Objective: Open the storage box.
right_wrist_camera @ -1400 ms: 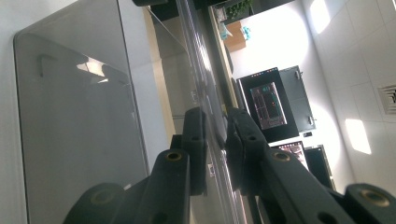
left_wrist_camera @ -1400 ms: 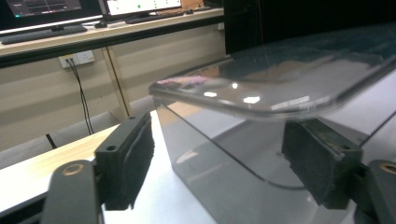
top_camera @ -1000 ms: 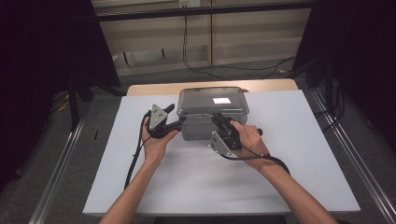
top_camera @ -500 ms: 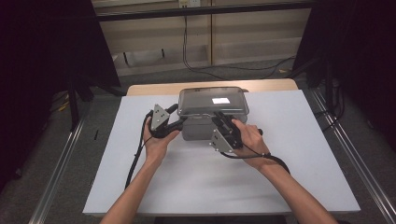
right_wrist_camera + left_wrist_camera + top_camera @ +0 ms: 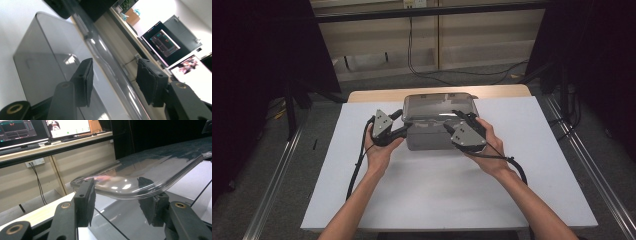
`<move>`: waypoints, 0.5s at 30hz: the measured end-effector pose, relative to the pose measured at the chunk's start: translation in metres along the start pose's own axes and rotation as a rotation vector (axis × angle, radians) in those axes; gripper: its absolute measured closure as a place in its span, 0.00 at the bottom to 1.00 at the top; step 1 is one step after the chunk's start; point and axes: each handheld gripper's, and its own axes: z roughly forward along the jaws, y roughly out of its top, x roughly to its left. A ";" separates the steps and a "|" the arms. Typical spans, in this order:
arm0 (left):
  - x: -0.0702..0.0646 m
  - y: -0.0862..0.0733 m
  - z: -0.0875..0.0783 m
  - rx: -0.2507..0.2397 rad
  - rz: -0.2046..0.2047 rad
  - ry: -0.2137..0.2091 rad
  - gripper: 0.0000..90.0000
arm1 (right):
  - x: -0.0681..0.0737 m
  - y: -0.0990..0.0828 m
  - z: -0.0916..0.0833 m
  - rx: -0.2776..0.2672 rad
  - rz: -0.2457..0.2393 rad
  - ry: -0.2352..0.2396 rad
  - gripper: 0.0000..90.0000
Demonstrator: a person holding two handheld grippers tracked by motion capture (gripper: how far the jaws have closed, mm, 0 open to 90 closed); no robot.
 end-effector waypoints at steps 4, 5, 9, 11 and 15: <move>0.002 0.001 0.000 -0.002 -0.008 -0.009 0.54 | -0.007 -0.010 -0.002 -0.011 0.115 0.022 0.48; 0.002 0.001 0.000 -0.002 -0.008 -0.009 0.54 | -0.007 -0.010 -0.002 -0.011 0.115 0.022 0.48; 0.002 0.002 0.001 0.006 -0.005 -0.008 0.54 | -0.016 -0.020 -0.006 -0.031 0.202 0.024 0.43; 0.003 0.003 0.001 0.006 -0.001 -0.003 0.54 | -0.023 -0.025 -0.008 -0.035 0.258 0.032 0.42; 0.003 0.006 0.001 -0.005 -0.011 -0.004 0.55 | -0.028 -0.028 -0.010 -0.039 0.292 0.025 0.40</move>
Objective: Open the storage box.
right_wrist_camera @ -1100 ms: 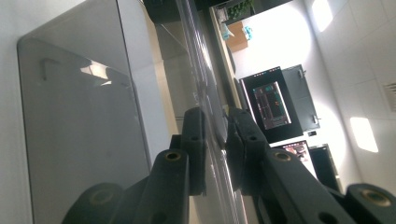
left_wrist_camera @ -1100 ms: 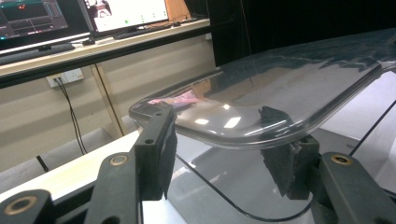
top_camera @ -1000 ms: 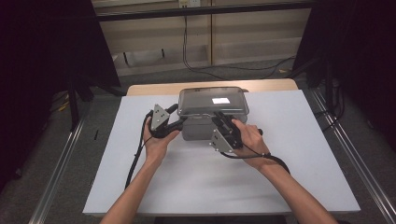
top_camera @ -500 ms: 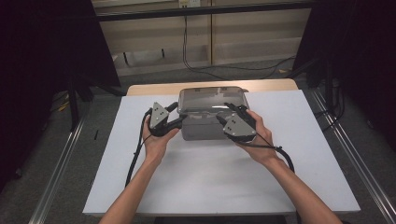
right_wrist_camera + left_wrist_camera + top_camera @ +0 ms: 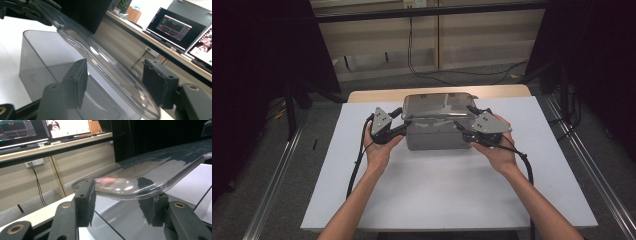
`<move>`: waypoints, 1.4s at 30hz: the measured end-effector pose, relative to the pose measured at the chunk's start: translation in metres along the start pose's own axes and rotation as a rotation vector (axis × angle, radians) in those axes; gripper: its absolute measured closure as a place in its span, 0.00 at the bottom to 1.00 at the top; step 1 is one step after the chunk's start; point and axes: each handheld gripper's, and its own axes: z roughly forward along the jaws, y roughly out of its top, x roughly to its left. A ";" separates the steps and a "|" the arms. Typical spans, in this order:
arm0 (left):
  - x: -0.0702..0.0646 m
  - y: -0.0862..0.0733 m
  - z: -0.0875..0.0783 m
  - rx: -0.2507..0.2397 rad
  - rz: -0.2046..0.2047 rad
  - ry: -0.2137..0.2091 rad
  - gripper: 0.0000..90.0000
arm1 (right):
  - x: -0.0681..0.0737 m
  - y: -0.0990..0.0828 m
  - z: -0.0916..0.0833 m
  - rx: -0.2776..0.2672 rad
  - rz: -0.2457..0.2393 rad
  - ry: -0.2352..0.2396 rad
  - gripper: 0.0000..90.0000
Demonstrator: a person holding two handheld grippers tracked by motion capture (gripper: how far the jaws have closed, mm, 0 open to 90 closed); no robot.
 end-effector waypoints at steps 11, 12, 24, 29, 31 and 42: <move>0.002 0.006 0.001 -0.006 -0.012 0.004 0.56 | -0.012 -0.006 0.000 -0.018 0.082 0.017 0.37; 0.002 0.006 0.002 -0.006 -0.012 0.005 0.56 | -0.012 -0.007 0.001 -0.011 0.080 0.017 0.37; 0.006 0.010 0.002 -0.011 -0.004 0.005 0.59 | -0.024 -0.015 0.004 -0.006 0.131 -0.010 0.36; 0.009 0.012 0.003 -0.018 -0.013 0.004 0.62 | -0.028 -0.018 0.010 -0.016 0.123 -0.022 0.37; 0.010 0.012 0.004 -0.018 -0.024 0.003 0.62 | -0.029 -0.021 0.012 -0.009 0.151 -0.029 0.37; 0.012 0.014 0.006 -0.013 -0.024 0.001 0.62 | -0.036 -0.026 0.019 -0.024 0.168 -0.050 0.42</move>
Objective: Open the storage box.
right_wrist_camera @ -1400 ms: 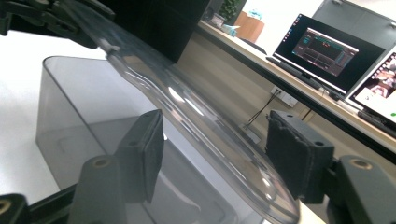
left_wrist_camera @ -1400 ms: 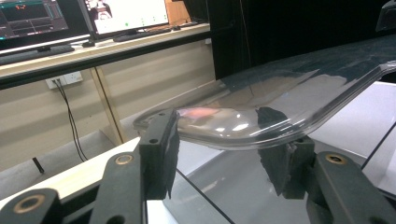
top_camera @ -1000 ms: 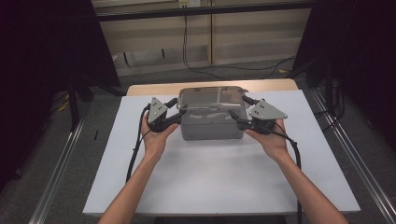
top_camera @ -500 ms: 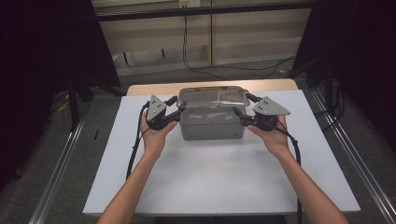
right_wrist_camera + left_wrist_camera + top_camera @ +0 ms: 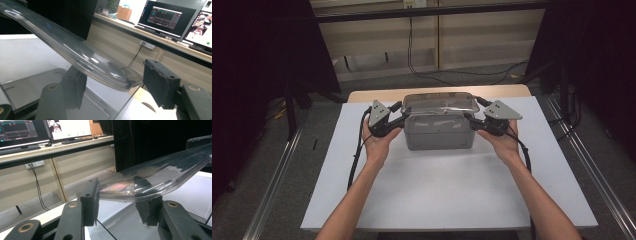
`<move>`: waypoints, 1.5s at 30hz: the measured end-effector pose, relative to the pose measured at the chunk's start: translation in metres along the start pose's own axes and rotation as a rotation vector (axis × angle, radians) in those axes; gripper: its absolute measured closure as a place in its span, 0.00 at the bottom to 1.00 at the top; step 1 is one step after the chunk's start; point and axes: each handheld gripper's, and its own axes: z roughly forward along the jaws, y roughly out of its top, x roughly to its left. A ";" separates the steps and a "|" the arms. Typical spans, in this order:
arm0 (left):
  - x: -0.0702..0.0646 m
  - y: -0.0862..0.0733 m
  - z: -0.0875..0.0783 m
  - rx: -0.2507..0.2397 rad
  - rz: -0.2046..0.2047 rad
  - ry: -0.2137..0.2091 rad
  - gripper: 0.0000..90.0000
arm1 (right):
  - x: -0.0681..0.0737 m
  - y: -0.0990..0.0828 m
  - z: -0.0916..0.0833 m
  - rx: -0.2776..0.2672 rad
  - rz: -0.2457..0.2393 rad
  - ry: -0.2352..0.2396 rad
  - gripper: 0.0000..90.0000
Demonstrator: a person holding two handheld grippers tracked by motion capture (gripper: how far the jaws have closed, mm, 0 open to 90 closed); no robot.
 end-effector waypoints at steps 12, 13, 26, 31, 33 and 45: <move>0.006 0.007 0.002 -0.003 -0.004 0.001 0.68 | -0.019 0.006 0.010 -0.010 0.048 0.013 0.50; 0.006 0.007 0.003 -0.006 -0.009 0.000 0.68 | -0.021 0.006 0.011 -0.015 0.058 0.015 0.50; 0.010 0.013 0.007 -0.010 0.000 0.022 0.70 | -0.024 0.001 0.018 -0.036 0.055 0.013 0.69; 0.011 0.013 0.009 -0.006 0.002 0.027 0.70 | -0.025 0.000 0.020 -0.053 0.054 0.010 0.71; 0.012 0.014 0.010 -0.006 0.001 0.025 0.70 | -0.025 0.001 0.020 -0.055 0.048 0.013 0.71; 0.018 0.008 0.017 -0.030 -0.011 0.039 0.57 | -0.028 0.004 0.022 -0.046 0.057 0.019 0.71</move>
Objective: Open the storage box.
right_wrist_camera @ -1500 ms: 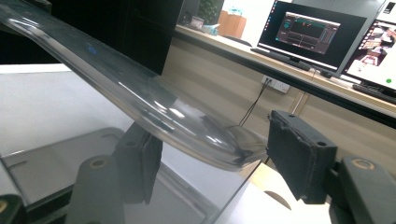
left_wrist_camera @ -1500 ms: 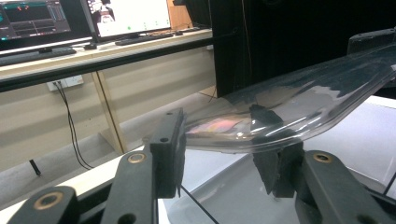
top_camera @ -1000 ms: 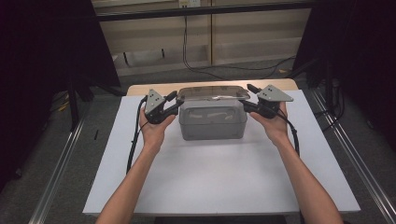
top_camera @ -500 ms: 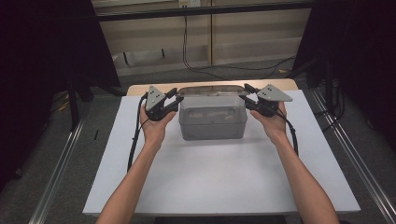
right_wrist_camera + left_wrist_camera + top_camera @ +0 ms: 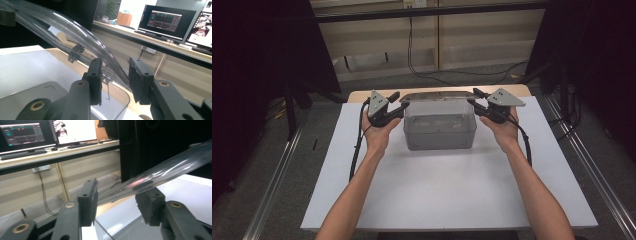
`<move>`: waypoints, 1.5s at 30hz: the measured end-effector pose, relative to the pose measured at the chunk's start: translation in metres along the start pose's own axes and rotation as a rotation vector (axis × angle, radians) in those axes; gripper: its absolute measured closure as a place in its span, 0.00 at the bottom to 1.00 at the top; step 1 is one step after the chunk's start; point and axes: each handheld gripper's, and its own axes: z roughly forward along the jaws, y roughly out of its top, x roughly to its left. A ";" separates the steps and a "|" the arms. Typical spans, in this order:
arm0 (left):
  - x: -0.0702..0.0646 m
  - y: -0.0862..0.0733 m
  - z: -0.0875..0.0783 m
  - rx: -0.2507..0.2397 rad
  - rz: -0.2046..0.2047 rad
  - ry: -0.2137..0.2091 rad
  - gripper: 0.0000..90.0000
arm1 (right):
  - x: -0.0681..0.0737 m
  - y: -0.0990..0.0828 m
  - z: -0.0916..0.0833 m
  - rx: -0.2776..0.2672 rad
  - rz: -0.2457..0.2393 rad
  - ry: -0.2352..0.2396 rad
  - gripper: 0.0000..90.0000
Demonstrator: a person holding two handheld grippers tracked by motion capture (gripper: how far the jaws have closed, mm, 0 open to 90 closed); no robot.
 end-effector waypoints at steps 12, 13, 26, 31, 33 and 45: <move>0.012 0.000 0.016 0.030 0.020 -0.022 0.55 | -0.003 0.003 0.003 -0.008 0.018 -0.007 0.72; 0.013 0.000 0.017 0.037 0.018 -0.021 0.55 | -0.003 0.003 0.003 -0.007 0.017 -0.006 0.72; 0.014 -0.001 0.037 0.042 0.046 -0.048 0.59 | -0.005 0.009 0.010 -0.017 0.039 -0.028 0.72; 0.019 -0.007 0.042 0.048 0.044 -0.050 0.62 | -0.007 0.010 0.011 -0.016 0.040 -0.024 0.72; 0.022 -0.009 0.043 0.054 0.042 -0.049 0.63 | -0.007 0.010 0.011 -0.018 0.041 -0.026 0.72; 0.027 -0.013 0.054 0.055 0.040 -0.034 0.65 | -0.011 0.014 0.016 -0.020 0.038 -0.028 0.73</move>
